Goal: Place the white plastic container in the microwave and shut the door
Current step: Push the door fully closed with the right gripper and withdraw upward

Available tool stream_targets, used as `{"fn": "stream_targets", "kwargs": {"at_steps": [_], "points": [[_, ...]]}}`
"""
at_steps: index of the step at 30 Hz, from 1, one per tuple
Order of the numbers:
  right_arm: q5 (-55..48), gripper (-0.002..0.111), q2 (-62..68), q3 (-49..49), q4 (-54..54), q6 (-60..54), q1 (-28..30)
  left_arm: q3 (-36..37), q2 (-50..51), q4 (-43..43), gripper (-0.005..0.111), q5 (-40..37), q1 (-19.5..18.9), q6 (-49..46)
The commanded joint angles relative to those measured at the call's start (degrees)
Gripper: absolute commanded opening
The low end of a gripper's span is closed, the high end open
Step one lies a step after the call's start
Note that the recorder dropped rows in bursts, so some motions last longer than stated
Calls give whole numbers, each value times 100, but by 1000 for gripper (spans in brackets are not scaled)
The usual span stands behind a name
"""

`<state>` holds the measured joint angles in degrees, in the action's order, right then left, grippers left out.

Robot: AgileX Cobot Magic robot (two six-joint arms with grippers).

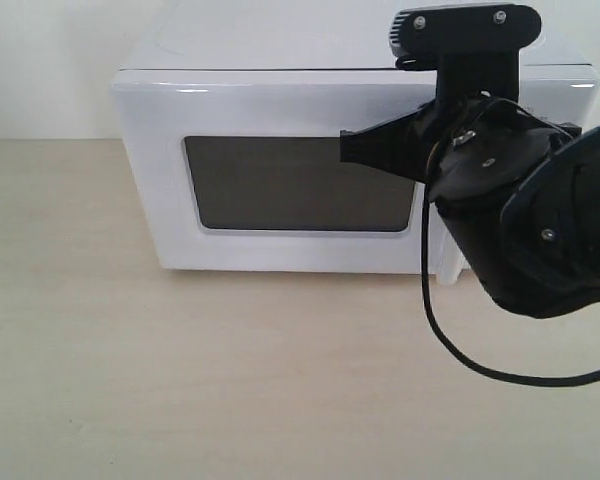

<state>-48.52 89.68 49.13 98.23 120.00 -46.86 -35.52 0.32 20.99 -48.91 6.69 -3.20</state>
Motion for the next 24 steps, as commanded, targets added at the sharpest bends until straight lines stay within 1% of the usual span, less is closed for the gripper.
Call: {"fn": "stream_targets", "kwargs": {"at_steps": [1, 3, 7, 9, 12, 13, 16, 17, 18, 19, 21, 24], "points": [[-68, 0, 104, 130, 172, -40, 173, 42, -32, 63, 4, 65, -23, -34], [-203, 0, 104, 130, 172, -40, 173, 42, -32, 63, 4, 65, -23, -34], [-126, 0, 28, 130, 172, -157, 173, 42, -32, 63, 4, 79, -23, -34], [-42, 0, -168, 130, -51, -252, 173, 42, -32, 63, 4, 67, -23, -34], [75, 0, -845, 130, -487, -1544, -83, 42, -32, 63, 4, 67, -23, -34], [75, 0, -1153, 130, -741, -2397, -263, 42, -32, 63, 4, 67, -23, -34], [172, 0, -1781, 130, -1598, -3594, -681, 42, -32, 63, 4, 67, -23, -34], [392, 0, -2082, 130, -2017, -4003, -873, 42, -32, 63, 4, 79, -23, -34], [633, 0, -2231, 118, -2228, -4157, -975, 42, -32, 63, 4, 79, -23, -34], [1361, 0, -2525, 39, -2547, -4410, -1161, 42, -32, 63, 4, 79, -23, -34], [2040, 0, -2842, -99, -2739, -4528, -1375, 42, -32, 63, 4, 79, -23, -34], [2411, 0, -3247, -276, -2987, -4567, -1688, 42, -32, 63, 4, 79, -23, -34]]}}
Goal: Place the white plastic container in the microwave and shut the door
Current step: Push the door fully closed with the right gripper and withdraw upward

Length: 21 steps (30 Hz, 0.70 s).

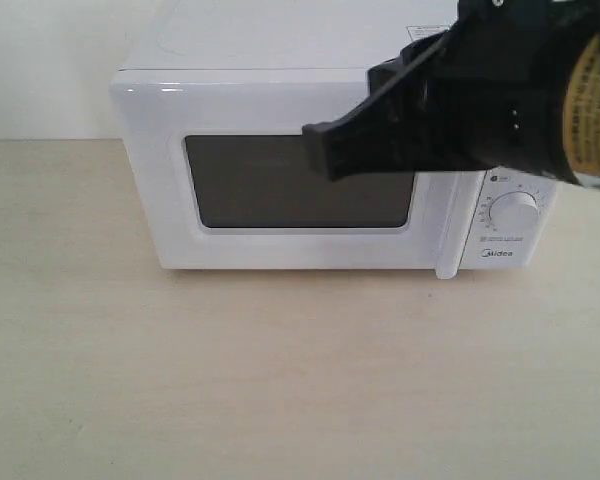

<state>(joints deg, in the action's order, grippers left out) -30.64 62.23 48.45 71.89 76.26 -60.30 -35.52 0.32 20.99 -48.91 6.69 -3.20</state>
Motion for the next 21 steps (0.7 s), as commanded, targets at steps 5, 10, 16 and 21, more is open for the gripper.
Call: {"fn": "stream_targets", "kwargs": {"at_steps": [5, 10, 16, 21], "points": [[589, 0, -1024, -266, -1428, -173, -613, 42, -32, 63, 4, 93, -23, -34], [603, 0, -1300, -266, -1456, -173, -613, 42, -32, 63, 4, 93, -23, -34], [86, 0, -1574, -266, -1428, -576, -613, 42, -32, 63, 4, 93, -23, -34], [-817, 0, -1574, -280, -1258, -576, -613, 42, -32, 63, 4, 93, -23, -34]]}}
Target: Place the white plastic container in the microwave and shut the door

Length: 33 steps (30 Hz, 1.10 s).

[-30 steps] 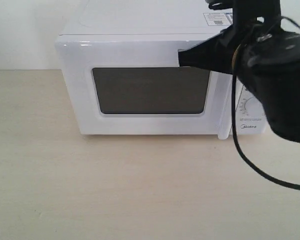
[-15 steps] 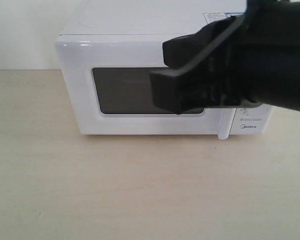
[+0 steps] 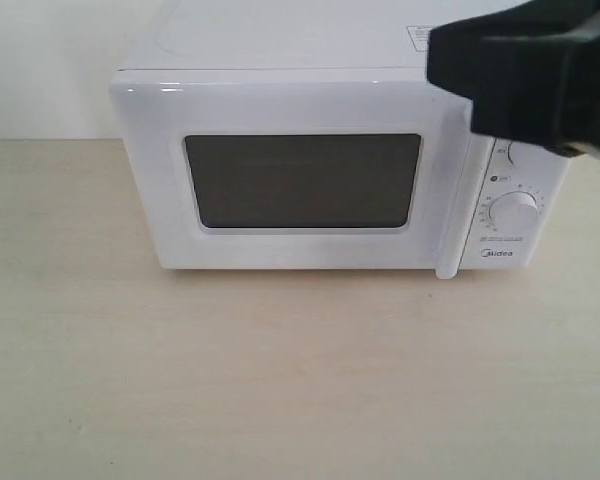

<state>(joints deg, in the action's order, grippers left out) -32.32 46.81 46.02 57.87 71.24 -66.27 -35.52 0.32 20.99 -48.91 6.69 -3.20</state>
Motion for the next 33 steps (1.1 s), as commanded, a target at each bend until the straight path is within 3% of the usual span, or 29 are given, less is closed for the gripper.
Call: {"fn": "stream_targets", "kwargs": {"at_steps": [1, 6, 13, 15, 19, 22, 27, 33], "points": [[-646, 0, -31, -102, 244, -73, 68, 42, -32, 63, 4, 93, -23, -34], [730, 0, -137, -595, 656, 251, 1032, 42, -32, 63, 4, 93, -23, -34], [3966, 0, -834, -1790, 859, 329, 3879, 42, -32, 63, 4, 93, -23, -34], [4436, 0, -1209, -2175, 847, 338, 4699, 42, -32, 63, 4, 93, -23, -34], [4473, 0, -2054, -2833, 624, 396, 5807, 42, -32, 63, 4, 93, -23, -34], [4216, 0, -2744, -3231, 376, 471, 6186, 42, -32, 63, 4, 93, -23, -34], [4028, 0, -3750, -3594, 309, 530, 6232, 42, -32, 63, 4, 93, -23, -34], [4334, 0, -4034, -3621, 158, 830, 6232, 42, -32, 63, 4, 93, -23, -34]]}}
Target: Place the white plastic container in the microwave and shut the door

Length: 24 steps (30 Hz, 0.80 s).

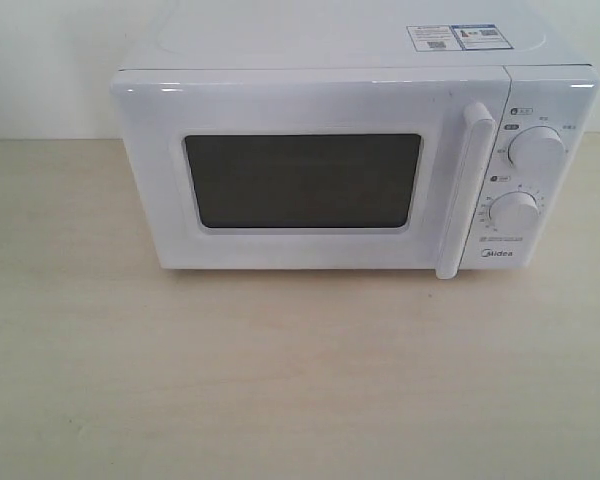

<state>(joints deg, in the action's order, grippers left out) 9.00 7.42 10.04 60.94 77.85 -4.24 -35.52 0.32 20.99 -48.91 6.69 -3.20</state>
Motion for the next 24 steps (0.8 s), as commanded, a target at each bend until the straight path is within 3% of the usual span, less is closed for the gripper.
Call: {"fn": "stream_targets", "kwargs": {"at_steps": [1, 9, 12, 16, 18, 20, 24], "points": [[286, 0, -74, -23, -148, 169, 29, 42, -32, 63, 4, 93, -23, -34], [288, 0, -174, -197, -432, -131, 29, 42, -32, 63, 4, 93, -23, -34], [-110, 0, -172, -426, -2235, -1465, 29, 42, -32, 63, 4, 93, -23, -34], [-417, 0, -242, -809, -5306, -4228, 29, 42, -32, 63, 4, 93, -23, -34], [-431, 0, -393, -1004, -5956, -5138, 29, 42, -32, 63, 4, 93, -23, -34], [-431, 0, -552, -1004, -5937, -5440, 29, 42, -32, 63, 4, 93, -23, -34], [-1455, 0, -742, -1004, -5587, -5842, 29, 42, -32, 63, 4, 93, -23, -34]]}}
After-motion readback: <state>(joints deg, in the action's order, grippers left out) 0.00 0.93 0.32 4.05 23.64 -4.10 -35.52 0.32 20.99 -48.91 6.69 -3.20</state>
